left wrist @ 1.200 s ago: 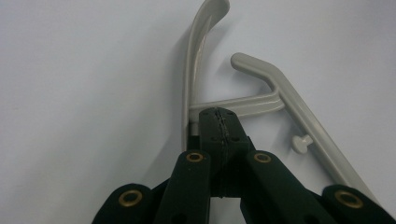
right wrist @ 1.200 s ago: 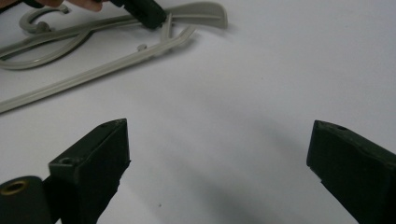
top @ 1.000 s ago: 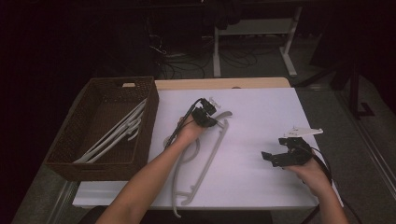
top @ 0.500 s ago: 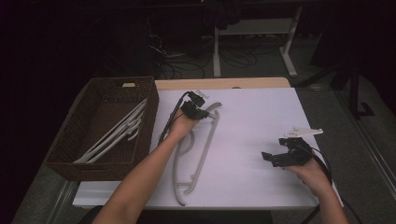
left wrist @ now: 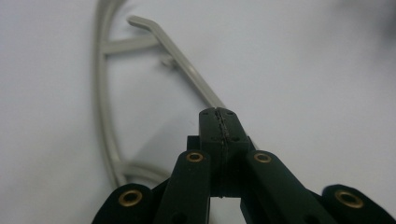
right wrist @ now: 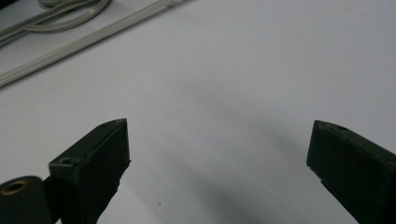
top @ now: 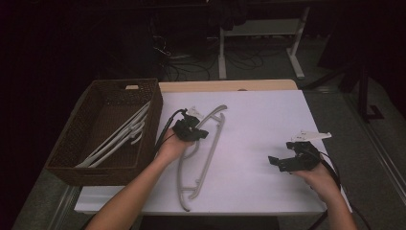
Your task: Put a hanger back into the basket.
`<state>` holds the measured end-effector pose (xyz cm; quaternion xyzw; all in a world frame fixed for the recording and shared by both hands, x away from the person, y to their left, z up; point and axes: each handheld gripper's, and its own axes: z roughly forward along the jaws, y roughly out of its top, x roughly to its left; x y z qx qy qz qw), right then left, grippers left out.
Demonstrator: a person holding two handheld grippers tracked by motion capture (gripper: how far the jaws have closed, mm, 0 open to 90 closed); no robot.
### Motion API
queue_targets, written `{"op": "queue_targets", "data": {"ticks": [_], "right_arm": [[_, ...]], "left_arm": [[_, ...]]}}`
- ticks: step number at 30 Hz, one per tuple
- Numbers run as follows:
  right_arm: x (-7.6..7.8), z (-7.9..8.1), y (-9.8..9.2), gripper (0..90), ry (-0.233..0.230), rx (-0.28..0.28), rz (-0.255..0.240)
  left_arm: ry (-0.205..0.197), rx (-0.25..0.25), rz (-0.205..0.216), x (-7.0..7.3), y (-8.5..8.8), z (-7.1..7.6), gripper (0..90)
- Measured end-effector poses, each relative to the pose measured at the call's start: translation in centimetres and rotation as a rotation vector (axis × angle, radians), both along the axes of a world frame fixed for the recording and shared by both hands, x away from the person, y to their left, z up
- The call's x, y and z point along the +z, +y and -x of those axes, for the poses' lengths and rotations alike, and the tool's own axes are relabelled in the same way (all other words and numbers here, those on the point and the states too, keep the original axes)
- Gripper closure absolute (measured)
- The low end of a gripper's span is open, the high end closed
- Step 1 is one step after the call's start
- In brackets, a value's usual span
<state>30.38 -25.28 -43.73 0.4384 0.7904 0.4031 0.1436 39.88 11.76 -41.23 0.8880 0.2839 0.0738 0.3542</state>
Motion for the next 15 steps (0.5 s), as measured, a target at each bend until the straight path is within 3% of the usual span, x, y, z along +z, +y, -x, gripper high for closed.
{"op": "queue_targets", "data": {"ticks": [1,3,6,9,12,15], "right_arm": [[0.0,0.0,0.0,5.6,0.001,0.001,-0.001],[0.0,0.0,0.0,5.6,0.001,0.001,-0.001],[0.0,0.0,0.0,5.7,0.002,-0.001,-0.001],[0.0,0.0,0.0,5.7,0.001,0.001,0.001],[-0.1,0.0,0.0,5.6,0.002,0.001,0.003],[0.0,0.0,0.1,5.7,0.001,0.004,0.005]], "left_arm": [[0.007,-0.025,-0.01,-0.2,0.2,1.2,90.0],[0.032,-0.048,0.004,-0.6,0.5,2.3,90.0],[0.045,-0.066,-0.012,-1.1,0.8,3.5,90.0],[0.065,-0.104,-0.035,-2.0,1.4,5.7,90.0],[0.079,-0.126,-0.07,-2.6,1.5,6.7,90.0],[0.103,-0.129,-0.079,-3.1,1.8,7.0,90.0]]}}
